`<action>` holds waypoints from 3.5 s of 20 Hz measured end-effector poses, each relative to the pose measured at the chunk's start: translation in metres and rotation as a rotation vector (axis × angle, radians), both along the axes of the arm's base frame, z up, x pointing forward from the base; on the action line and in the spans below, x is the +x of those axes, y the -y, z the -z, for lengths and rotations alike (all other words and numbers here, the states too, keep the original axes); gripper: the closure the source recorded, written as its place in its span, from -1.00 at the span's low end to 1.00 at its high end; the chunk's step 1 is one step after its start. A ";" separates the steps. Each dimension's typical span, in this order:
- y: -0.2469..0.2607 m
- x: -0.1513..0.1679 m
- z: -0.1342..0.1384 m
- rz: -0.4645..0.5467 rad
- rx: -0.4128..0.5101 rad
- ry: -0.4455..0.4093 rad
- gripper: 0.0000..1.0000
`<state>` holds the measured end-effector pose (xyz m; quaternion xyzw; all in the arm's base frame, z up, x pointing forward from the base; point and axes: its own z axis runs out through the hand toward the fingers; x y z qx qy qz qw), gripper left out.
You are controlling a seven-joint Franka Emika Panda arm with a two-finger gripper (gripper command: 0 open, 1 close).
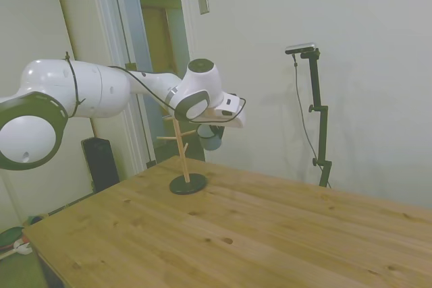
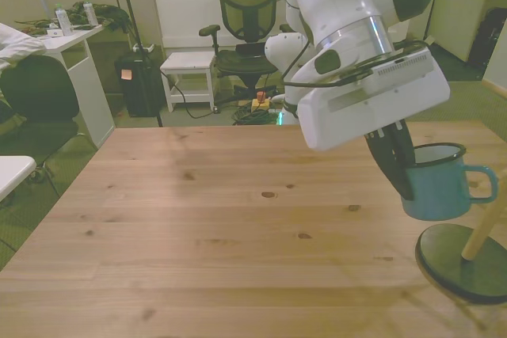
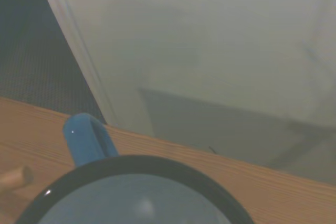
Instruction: Unload the mug
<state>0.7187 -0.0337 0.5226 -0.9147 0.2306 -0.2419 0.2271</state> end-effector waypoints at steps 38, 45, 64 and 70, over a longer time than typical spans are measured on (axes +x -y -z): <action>0.034 -0.119 0.126 0.051 -0.137 -0.431 1.00; 0.031 -0.104 0.136 0.112 -0.171 -0.466 1.00; 0.025 -0.096 0.141 0.111 -0.210 -0.482 -1.00; 0.025 -0.096 0.141 0.111 -0.210 -0.483 -1.00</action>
